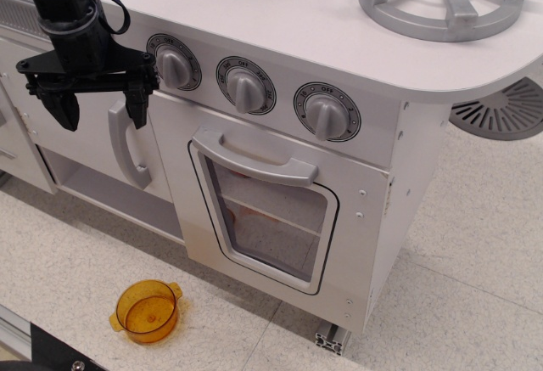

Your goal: Open oven

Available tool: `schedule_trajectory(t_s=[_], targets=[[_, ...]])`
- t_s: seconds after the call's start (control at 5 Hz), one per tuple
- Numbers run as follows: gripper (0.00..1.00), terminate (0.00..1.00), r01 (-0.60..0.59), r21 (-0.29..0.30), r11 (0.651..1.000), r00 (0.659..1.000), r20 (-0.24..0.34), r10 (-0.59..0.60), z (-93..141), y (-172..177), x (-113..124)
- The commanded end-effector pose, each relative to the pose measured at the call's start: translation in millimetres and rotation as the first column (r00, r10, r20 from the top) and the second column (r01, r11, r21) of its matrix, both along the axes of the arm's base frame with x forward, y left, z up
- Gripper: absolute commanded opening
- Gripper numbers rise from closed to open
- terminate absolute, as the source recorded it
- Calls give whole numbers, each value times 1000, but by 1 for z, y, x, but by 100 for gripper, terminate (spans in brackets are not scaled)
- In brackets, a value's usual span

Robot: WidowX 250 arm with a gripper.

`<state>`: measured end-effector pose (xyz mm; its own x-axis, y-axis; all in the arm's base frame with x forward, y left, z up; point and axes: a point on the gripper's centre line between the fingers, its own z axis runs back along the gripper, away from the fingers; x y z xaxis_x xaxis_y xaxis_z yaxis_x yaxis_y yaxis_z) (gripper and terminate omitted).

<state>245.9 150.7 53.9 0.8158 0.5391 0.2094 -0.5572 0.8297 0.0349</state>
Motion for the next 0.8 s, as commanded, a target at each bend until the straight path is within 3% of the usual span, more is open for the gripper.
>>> schedule_trajectory(t_s=[0.0,0.2,0.4,0.6], targets=[[100,0,0,0,1000,1000,0,0,0,0,0],[100,0,-195,-38,980,980,-46,193,-7,-12,3],[100,0,-374,-113,921,927,-44,371,-20,-20,4],[100,0,-507,-148,849,860,-25,509,-24,-23,10]])
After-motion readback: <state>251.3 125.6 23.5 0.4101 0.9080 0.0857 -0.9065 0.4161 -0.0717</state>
